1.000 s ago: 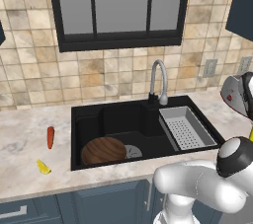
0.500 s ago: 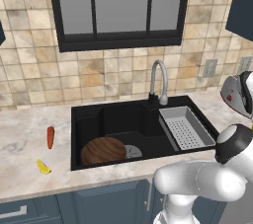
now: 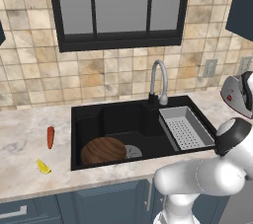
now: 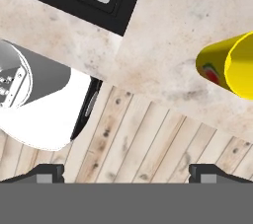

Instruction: Remove the carrot and lemon wedge from the sink. Then move the bowl and cup from the counter to the sink for washing.

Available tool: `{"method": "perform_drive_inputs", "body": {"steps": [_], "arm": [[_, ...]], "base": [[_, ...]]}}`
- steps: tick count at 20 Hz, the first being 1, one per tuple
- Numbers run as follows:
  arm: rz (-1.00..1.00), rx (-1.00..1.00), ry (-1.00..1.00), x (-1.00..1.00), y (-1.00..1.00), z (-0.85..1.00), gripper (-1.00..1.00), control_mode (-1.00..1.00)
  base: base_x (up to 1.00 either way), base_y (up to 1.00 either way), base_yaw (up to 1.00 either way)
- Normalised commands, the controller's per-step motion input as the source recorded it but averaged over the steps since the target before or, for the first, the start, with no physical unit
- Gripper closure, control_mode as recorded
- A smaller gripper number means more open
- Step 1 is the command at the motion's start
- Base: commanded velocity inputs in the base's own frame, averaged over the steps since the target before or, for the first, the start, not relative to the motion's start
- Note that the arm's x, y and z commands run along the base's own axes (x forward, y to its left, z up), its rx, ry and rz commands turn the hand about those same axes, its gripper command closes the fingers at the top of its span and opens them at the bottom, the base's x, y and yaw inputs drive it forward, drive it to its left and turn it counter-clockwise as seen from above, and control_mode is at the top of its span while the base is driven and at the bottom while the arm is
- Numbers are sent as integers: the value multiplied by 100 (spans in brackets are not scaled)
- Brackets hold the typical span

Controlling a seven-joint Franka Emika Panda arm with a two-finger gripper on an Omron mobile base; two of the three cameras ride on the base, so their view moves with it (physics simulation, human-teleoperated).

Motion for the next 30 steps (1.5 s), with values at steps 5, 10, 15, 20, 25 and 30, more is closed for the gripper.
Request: {"method": "perform_drive_inputs", "body": {"steps": [5, 10, 15, 20, 25, 30], "arm": [[0, 0, 0, 6, 0, -9, -100, -100], [0, 0, 0, 10, 0, -7, -100, -100], [0, 0, 0, 4, 0, -5, -100, -100], [0, 3, -1, 1, 0, -5, -100, -100], [0, 8, 0, 5, 0, -5, -100, -100], [0, 4, 0, 5, -2, -7, -100, -100]], "base": [[0, 0, 0], [0, 0, 0], [0, 0, 0], [0, 0, 0], [0, 0, 0], [0, 0, 0]]}}
